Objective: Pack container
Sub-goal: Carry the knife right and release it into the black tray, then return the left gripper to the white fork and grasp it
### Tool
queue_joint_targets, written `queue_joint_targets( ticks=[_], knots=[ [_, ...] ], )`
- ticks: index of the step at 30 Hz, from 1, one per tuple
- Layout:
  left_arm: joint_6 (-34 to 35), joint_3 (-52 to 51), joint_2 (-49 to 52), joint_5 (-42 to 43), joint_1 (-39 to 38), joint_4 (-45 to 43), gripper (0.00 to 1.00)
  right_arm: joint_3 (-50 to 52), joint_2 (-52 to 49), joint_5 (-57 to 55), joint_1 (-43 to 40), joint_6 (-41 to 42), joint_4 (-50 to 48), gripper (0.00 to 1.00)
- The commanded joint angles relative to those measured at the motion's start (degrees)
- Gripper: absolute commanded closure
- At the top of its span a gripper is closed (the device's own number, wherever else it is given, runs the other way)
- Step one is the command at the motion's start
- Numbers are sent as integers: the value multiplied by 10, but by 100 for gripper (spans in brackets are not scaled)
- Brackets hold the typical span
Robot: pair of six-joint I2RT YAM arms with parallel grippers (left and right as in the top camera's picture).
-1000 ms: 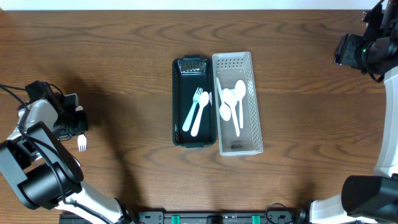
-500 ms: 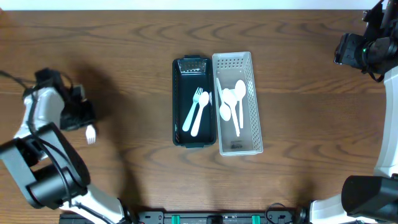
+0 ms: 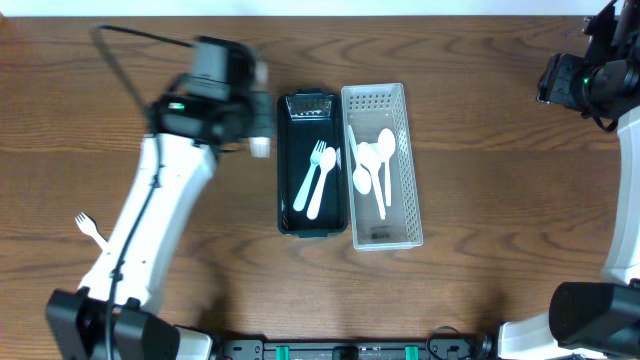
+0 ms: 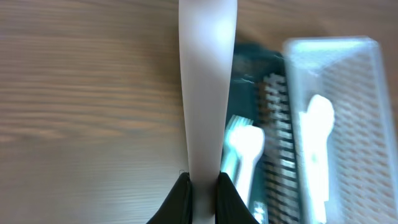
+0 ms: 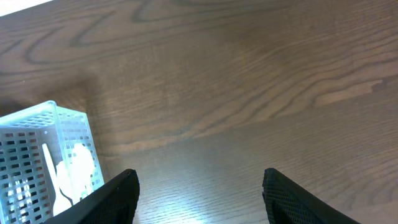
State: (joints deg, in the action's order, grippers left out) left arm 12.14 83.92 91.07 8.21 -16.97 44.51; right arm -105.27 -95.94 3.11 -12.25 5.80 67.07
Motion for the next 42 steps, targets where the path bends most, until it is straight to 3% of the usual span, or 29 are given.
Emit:
queue_joint_targets(
  ticks=[1, 7, 18, 21, 25, 30, 33, 35, 37, 39, 42],
  knots=[
    [37, -1, 29, -3, -46, -5, 94, 1, -1, 3, -8, -7, 0, 33],
    [57, -5, 108, -3, -100, -4, 94, 1, -1, 3, -8, -7, 3, 33],
    [63, -5, 217, -3, -94, -6, 93, 1, -1, 3, -8, -7, 9, 33],
    [24, -5, 217, -3, -94, -12, 64, 1, -1, 3, -8, -7, 9, 33],
    [-5, 2, 203, -7, -89, -18, 61, 1, -1, 3, -9, -7, 9, 33],
    [-53, 46, 138, -96, -81, 1, 61, 1, -1, 3, -9, -7, 9, 33],
    [-83, 76, 68, -201, -70, 6, 61, 1, -1, 3, -9, -7, 9, 33],
    [-87, 82, 14, -291, -48, 5, 59, 1, -1, 3, -9, -8, 9, 33],
    [-87, 82, -29, -332, -11, 13, 52, 1, -1, 3, -9, -8, 9, 33],
    [-75, 82, -67, -334, 48, 36, 51, 1, -1, 3, -9, -8, 8, 32],
    [7, 82, -102, -333, 178, 99, 50, 1, -1, 3, -9, -8, 7, 32]
  ],
)
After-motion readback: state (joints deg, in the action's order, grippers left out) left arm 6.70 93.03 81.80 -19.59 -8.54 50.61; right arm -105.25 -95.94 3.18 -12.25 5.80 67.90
